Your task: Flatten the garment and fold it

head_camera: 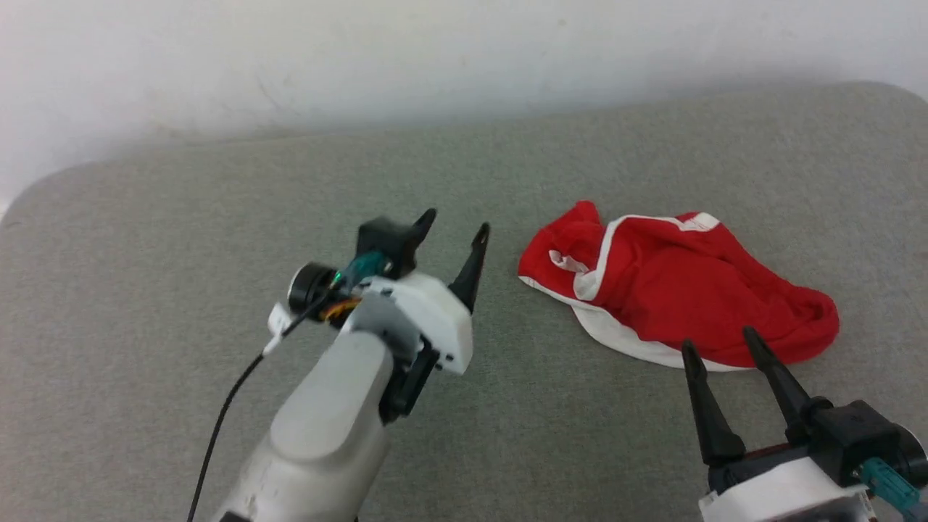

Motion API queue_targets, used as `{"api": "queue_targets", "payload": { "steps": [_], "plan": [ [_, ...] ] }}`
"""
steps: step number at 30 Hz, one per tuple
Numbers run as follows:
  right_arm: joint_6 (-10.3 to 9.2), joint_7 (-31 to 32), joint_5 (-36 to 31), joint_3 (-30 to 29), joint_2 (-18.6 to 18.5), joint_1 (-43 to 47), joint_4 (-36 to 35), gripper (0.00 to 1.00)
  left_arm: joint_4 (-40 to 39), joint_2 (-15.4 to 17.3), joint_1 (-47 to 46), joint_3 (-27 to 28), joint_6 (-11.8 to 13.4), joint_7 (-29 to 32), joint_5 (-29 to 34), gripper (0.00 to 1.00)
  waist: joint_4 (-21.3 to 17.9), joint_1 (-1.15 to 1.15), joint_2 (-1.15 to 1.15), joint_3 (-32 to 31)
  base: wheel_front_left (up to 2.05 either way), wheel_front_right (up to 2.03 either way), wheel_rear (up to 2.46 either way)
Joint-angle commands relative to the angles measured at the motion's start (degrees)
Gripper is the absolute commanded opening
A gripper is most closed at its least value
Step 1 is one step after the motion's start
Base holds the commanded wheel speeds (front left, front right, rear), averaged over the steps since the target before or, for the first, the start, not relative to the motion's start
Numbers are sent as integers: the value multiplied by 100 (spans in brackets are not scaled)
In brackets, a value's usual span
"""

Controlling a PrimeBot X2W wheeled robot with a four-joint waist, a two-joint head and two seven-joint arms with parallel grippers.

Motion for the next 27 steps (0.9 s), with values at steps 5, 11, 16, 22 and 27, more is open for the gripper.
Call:
{"api": "queue_targets", "payload": {
  "steps": [5,11,16,22,27],
  "plan": [
    [2,-25,63,77,10,-254,3,100,1016,-140,-918,-362,-458,654,-243,100,-467,-1,0,429,0,0,0],
    [2,-79,152,173,10,-426,110,100,2047,-173,-1727,-767,-764,1679,-817,100,-777,-1,0,669,0,0,0],
    [2,-142,232,265,10,-507,217,100,2422,-175,-2115,-1168,-839,2233,-1278,100,-984,-1,0,872,0,0,0],
    [2,-261,353,400,10,-653,346,100,3011,-175,-2459,-1601,-788,2788,-1402,100,-1200,-1,0,1132,0,0,0],
    [2,-336,416,443,10,-732,469,100,3417,-176,-2522,-2000,-760,3561,-1447,100,-1280,-1,0,1246,0,0,0]
  ]
}}
